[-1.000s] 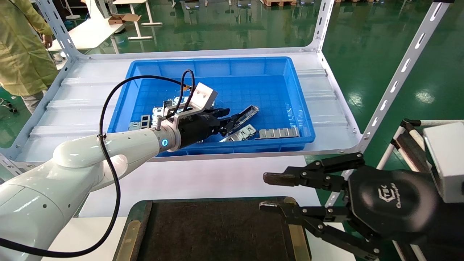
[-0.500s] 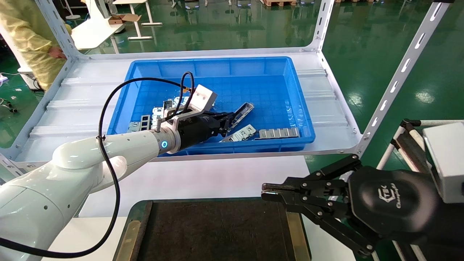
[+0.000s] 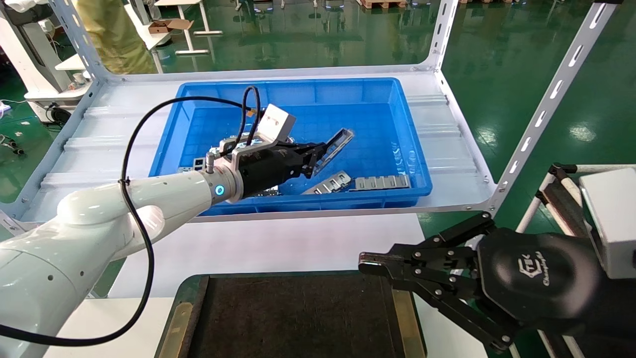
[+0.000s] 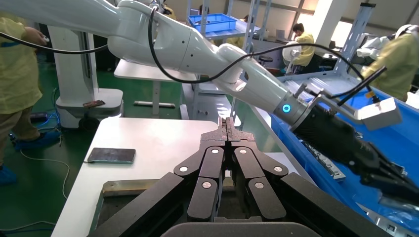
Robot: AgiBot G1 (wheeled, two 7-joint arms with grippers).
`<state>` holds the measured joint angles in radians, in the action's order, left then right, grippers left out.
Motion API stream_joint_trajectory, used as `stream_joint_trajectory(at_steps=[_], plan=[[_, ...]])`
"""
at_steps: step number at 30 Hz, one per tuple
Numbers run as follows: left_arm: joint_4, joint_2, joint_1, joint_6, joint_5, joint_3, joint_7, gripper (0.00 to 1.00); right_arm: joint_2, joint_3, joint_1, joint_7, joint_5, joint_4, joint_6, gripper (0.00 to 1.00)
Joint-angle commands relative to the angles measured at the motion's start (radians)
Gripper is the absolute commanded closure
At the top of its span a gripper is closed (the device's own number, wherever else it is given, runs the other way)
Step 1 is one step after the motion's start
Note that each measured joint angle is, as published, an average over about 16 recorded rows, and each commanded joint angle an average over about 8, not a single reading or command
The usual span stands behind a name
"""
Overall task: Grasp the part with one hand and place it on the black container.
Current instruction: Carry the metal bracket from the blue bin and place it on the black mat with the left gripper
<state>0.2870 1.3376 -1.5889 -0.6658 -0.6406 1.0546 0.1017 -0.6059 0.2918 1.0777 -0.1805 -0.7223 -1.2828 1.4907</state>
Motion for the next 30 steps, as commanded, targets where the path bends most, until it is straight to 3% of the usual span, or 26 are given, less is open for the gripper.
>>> stream_joint_trajectory(at_steps=[1, 20, 30], plan=[[-0.003, -0.003, -0.006, -0.018, 0.010, -0.006, 0.014, 1.00, 0.000, 0.000, 0.000, 0.000, 0.000, 0.000, 0.000, 1.00], [-0.042, -0.096, -0.070, -0.443, 0.073, -0.043, 0.056, 1.00, 0.001, 0.001, 0.000, 0.001, 0.001, 0.000, -0.001, 1.00], [0.047, -0.176, -0.020, -0.621, 0.081, -0.035, 0.041, 1.00, 0.001, 0.002, 0.000, 0.001, 0.001, 0.000, -0.001, 1.00]])
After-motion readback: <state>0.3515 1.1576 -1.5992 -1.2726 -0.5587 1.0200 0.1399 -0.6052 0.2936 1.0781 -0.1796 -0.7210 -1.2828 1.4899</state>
